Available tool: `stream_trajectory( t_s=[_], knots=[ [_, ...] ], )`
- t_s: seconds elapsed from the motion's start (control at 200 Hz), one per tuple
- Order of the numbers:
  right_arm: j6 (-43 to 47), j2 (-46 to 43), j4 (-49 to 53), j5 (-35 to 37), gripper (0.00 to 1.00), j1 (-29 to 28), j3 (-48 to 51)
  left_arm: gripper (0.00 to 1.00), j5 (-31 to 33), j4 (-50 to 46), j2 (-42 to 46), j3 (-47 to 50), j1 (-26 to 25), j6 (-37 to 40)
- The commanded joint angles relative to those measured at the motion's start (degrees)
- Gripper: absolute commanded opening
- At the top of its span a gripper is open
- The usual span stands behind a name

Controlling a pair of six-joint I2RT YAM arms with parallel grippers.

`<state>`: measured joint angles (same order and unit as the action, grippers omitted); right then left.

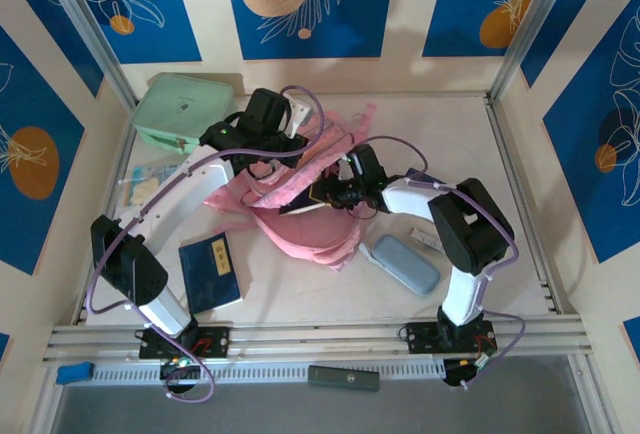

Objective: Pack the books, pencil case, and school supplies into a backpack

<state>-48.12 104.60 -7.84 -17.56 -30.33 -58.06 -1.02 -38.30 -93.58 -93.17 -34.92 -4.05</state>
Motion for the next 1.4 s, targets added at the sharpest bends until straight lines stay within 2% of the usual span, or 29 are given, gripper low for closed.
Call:
stream_trajectory(
  t_s=[0.0, 0.14, 0.2, 0.305, 0.4, 0.53, 0.605, 0.76, 0.925, 1.065, 1.196, 1.341, 1.396],
  knots=[
    [2.4, -1.0, 3.3, 4.3, 0.39, -0.2, -2.1, 0.00, -1.6, 5.2, 0.9, -2.0, 0.6, 0.1],
    [1.9, -6.4, 11.7, 11.4, 0.49, -1.4, 0.1, 0.00, -1.5, 5.5, 1.3, -1.1, 1.3, -0.2],
    [0.6, -9.4, 16.5, 16.2, 0.51, -1.8, 1.6, 0.00, -1.8, 5.7, 1.5, -0.7, 1.4, -0.3],
    [-1.4, -13.4, 20.9, 19.5, 0.52, -2.6, 4.5, 0.00, -2.9, 6.2, 1.6, -0.5, 1.7, -0.5],
    [-2.3, -15.5, 20.2, 20.2, 0.46, -5.3, 6.7, 0.00, -3.7, 6.5, 1.4, -0.4, 1.9, -0.9],
    [-4.9, -12.4, 14.7, 17.7, 0.28, -9.3, 6.6, 0.00, -3.7, 6.6, 0.9, -0.4, 1.9, -0.9],
    [-5.8, -9.5, 14.1, 19.3, 0.17, -9.8, 4.7, 0.00, -4.0, 5.9, 0.9, -0.8, 1.9, -0.7],
    [-5.0, -6.5, 12.4, 27.7, 0.05, -9.4, 2.5, 0.00, -3.4, 5.4, 1.7, -0.3, 2.0, -0.3],
    [-4.4, -5.9, 8.5, 34.8, 0.00, -7.7, 2.1, 0.00, -3.3, 4.9, 2.0, -0.3, 2.0, 0.3],
    [-3.7, -4.0, 3.8, 35.5, 0.00, -6.0, 0.7, 0.00, -3.5, 5.0, 1.7, -0.6, 2.1, 0.5],
    [-3.7, -1.0, 4.0, 36.9, 0.00, -4.8, -2.7, 0.00, -3.9, 4.5, 0.6, -1.6, 2.1, 0.7],
    [-4.8, -0.8, 3.6, 40.8, 0.00, -3.5, -2.5, 0.00, -3.5, 4.7, -0.2, -1.7, 2.2, 0.9],
    [-4.8, -1.3, 2.4, 40.3, 0.00, -2.6, -1.9, 0.00, -3.8, 4.8, -0.7, -1.8, 2.4, 0.7]
  ],
)
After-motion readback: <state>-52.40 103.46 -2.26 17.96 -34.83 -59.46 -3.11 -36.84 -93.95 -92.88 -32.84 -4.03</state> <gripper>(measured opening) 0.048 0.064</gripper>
